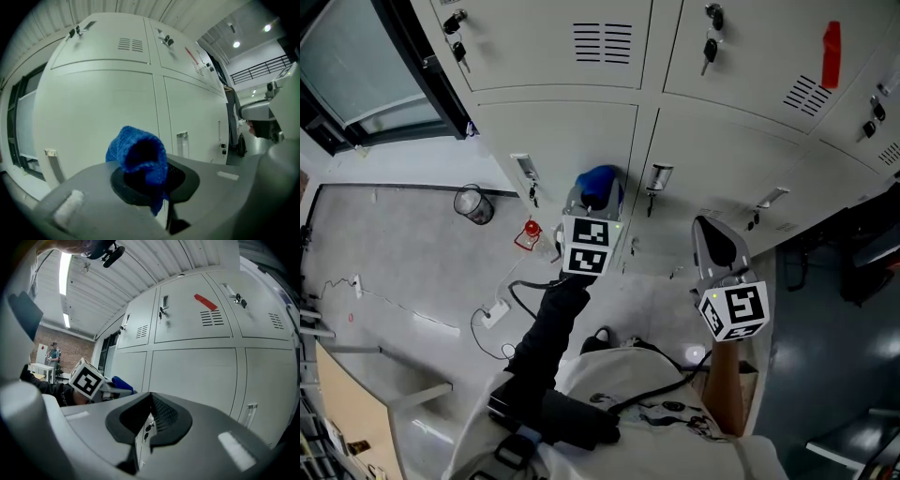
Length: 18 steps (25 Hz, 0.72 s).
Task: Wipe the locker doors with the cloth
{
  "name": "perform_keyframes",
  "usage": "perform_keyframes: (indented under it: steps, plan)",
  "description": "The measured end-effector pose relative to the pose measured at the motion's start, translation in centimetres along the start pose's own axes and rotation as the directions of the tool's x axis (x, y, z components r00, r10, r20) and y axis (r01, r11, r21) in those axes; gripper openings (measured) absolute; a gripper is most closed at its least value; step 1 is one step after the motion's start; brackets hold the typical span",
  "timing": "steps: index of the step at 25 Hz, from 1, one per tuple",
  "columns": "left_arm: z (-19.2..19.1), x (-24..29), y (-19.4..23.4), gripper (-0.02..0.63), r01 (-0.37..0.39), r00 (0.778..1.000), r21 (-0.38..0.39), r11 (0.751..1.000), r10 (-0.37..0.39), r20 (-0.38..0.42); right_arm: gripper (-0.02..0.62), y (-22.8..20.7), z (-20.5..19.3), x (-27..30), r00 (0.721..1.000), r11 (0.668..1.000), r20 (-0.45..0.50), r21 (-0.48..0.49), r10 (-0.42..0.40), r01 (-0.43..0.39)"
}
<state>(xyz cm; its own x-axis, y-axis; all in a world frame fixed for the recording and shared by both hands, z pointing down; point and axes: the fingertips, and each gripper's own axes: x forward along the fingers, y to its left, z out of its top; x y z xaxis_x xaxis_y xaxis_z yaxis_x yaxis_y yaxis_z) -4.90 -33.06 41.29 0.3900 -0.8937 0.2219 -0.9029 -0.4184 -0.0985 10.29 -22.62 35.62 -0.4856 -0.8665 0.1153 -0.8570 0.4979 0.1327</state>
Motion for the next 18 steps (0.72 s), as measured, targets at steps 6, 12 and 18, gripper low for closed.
perform_keyframes:
  steps: [6, 12, 18]
  plan:
    - [-0.7, 2.1, 0.1, 0.023, 0.035, 0.999, 0.026, 0.999, -0.035, -0.014, 0.003, -1.0, -0.6, -1.0, 0.999, 0.999, -0.023, -0.001, -0.032, 0.032]
    - [-2.3, 0.6, 4.8, 0.023, -0.051, 0.998, 0.021, 0.998, 0.052, -0.042, 0.003, -1.9, -1.0, -1.1, 0.999, 0.999, -0.027, 0.009, -0.046, 0.047]
    - [-4.3, -1.7, 11.5, 0.023, -0.187, 0.978, -0.006, 0.982, 0.186, -0.099, 0.003, -2.1, -1.5, -0.8, 0.999, 0.999, -0.031, 0.029, -0.04, 0.041]
